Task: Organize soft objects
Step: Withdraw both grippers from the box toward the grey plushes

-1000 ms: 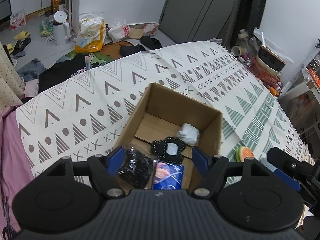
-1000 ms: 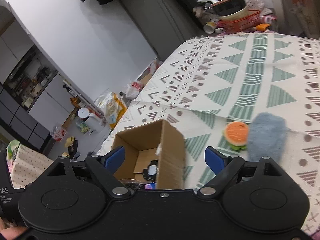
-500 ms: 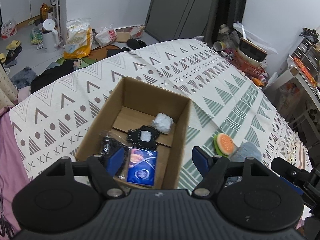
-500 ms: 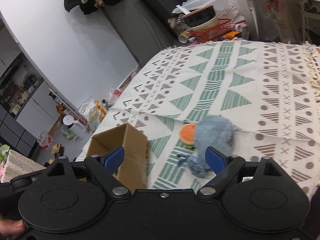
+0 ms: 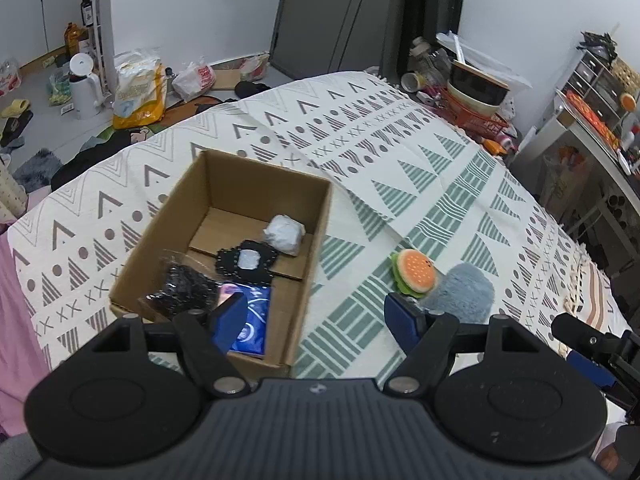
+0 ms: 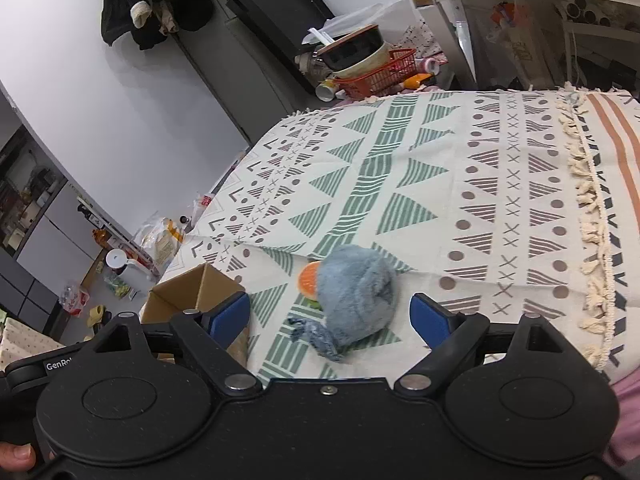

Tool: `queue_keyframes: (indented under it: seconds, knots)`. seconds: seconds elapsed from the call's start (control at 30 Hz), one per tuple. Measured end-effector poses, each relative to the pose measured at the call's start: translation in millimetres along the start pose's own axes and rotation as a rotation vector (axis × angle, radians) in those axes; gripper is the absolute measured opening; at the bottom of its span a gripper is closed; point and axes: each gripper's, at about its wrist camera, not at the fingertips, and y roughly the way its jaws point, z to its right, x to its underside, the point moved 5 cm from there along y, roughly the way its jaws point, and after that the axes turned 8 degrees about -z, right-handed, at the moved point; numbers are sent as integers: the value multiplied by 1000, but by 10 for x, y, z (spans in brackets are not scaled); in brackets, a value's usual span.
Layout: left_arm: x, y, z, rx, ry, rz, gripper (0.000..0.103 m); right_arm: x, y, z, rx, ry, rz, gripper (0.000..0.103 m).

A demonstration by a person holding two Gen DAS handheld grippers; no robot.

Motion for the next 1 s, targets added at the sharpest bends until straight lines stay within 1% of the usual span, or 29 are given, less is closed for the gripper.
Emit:
queue_keyframes:
  seconds: [0.4,0.5,0.63,0.73,0.87,0.93,1.0]
  knots:
    - [48,85,459,-11,49,1,74,-126,-40,424,-5,28,-6,80]
    - [47,122,554,-20,59,-2,74,-134,-10,531,-9,37,-13,76]
    - [51,182,691,-31,81,-8,74,-124,65,664,-16,60,-30,69]
    - [64,214,806,-24,103,1,74,-124,127,731,-43,85,-43,62]
    - [94,290,998,-13,158,-7,73,-125,220,818,-99,131,-57,44]
    - [116,339,1084,-5,173,-7,73,-118,284,848,-113,143,-69,40]
    - [134,406,1152,4,185,-22,70,-119,335,871,-119,157,-80,40]
